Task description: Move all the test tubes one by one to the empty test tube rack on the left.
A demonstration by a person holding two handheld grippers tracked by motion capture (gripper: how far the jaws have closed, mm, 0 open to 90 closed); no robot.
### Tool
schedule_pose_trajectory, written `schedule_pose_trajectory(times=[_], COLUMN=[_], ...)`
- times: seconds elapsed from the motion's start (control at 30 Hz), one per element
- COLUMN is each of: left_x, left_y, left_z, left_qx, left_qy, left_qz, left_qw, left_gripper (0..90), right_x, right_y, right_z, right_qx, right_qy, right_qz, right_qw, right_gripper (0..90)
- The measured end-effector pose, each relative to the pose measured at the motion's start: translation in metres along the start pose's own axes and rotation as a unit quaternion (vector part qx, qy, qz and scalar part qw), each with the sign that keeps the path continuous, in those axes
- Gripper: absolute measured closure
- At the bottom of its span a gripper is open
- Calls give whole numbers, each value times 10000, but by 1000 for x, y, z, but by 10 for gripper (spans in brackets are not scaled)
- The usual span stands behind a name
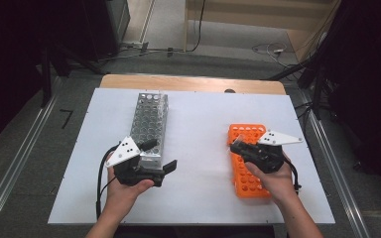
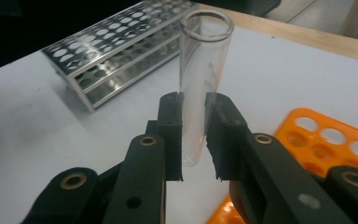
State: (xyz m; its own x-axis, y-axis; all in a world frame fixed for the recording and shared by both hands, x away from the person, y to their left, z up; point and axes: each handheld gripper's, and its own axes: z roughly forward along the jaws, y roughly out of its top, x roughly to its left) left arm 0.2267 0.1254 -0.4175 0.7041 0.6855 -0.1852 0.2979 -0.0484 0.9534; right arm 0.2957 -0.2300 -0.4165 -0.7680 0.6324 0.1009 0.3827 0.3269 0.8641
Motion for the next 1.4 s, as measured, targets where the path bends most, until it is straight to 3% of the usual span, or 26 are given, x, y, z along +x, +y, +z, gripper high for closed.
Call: schedule_pose_trajectory(times=[0.2, 0.33, 0.67, 1.07, 1.2, 1.4], left_x=[-10, -19, -32, -41, -41, -40], left_y=[3, 2, 1, -2, -4, -4], left_z=[9, 18, 31, 38, 39, 40], left_qx=[71, 188, 175, 302, 312, 344], left_qy=[-93, -148, -482, -502, -593, -560], left_qz=[36, 133, 215, 453, 446, 476], left_qw=[9999, 9996, 9985, 9973, 9968, 9967], left_gripper=[141, 222, 427, 631, 701, 740], right_x=[24, 39, 68, 87, 90, 91], right_y=[0, 0, 1, 1, 0, 0], right_z=[10, 17, 31, 43, 45, 48], right_qx=[124, 190, 320, 434, 497, 513], right_qy=[287, 436, 743, 940, 982, 991], right_qz=[-159, -321, -592, -727, -700, -736], right_qw=[9994, 9984, 9950, 9920, 9915, 9910], right_gripper=[741, 741, 741, 741, 741, 741])
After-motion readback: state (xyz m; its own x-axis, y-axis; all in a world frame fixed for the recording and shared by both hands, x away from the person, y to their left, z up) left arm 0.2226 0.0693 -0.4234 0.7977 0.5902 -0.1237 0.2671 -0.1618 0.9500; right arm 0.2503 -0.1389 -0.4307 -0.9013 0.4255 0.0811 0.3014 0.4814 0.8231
